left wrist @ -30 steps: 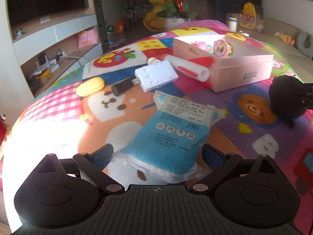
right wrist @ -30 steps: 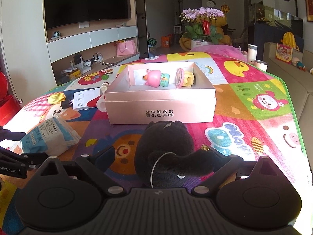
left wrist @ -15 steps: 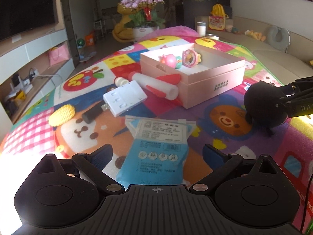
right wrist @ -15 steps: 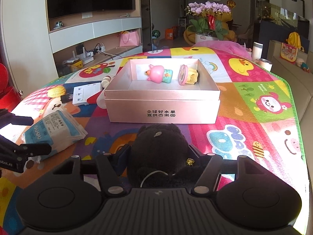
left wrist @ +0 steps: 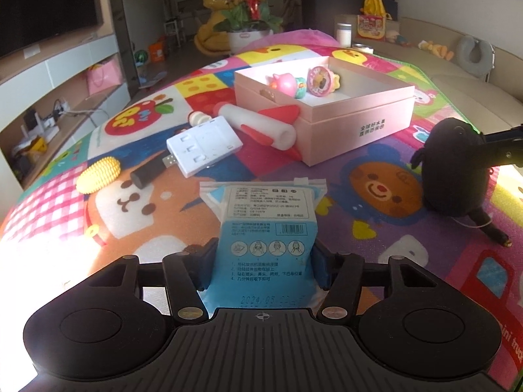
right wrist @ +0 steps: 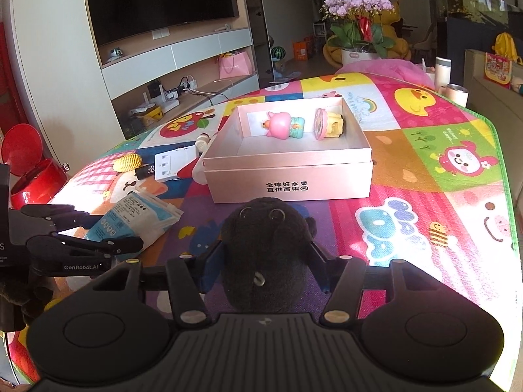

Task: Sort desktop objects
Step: 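Lift the wipes packet with the left gripper while the right gripper holds the plush toy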

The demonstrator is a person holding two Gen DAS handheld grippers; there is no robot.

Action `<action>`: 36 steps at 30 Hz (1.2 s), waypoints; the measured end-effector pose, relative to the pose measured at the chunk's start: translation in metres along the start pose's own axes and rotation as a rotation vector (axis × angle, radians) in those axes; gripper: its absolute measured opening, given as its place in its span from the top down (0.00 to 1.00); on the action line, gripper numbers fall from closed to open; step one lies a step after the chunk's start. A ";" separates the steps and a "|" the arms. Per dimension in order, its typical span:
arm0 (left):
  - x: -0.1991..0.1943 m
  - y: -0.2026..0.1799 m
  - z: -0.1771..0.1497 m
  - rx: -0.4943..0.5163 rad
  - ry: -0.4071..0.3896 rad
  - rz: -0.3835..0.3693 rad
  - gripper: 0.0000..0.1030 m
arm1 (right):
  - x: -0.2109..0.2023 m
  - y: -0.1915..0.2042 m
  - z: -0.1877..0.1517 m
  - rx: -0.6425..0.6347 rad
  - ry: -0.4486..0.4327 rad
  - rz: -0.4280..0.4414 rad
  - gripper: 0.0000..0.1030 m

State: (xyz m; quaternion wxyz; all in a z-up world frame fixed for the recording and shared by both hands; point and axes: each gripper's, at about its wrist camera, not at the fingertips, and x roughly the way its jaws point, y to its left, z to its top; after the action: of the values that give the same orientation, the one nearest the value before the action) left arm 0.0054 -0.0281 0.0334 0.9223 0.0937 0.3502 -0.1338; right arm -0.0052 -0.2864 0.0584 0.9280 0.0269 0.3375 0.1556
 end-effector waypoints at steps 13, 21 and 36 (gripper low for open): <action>-0.023 -0.019 -0.019 0.011 -0.006 -0.057 0.21 | -0.005 0.010 -0.006 -0.062 -0.059 -0.050 0.16; -0.011 -0.016 -0.028 -0.071 0.025 -0.062 0.05 | 0.028 -0.004 0.004 0.060 -0.048 -0.087 0.15; -0.005 -0.022 -0.037 -0.082 0.016 -0.049 0.00 | -0.013 -0.035 -0.015 0.059 -0.078 -0.223 0.28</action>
State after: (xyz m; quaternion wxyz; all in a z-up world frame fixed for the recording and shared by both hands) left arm -0.0280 -0.0385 0.0072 0.9191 0.0484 0.3647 -0.1412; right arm -0.0143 -0.3249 0.0497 0.9508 0.0225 0.3064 0.0401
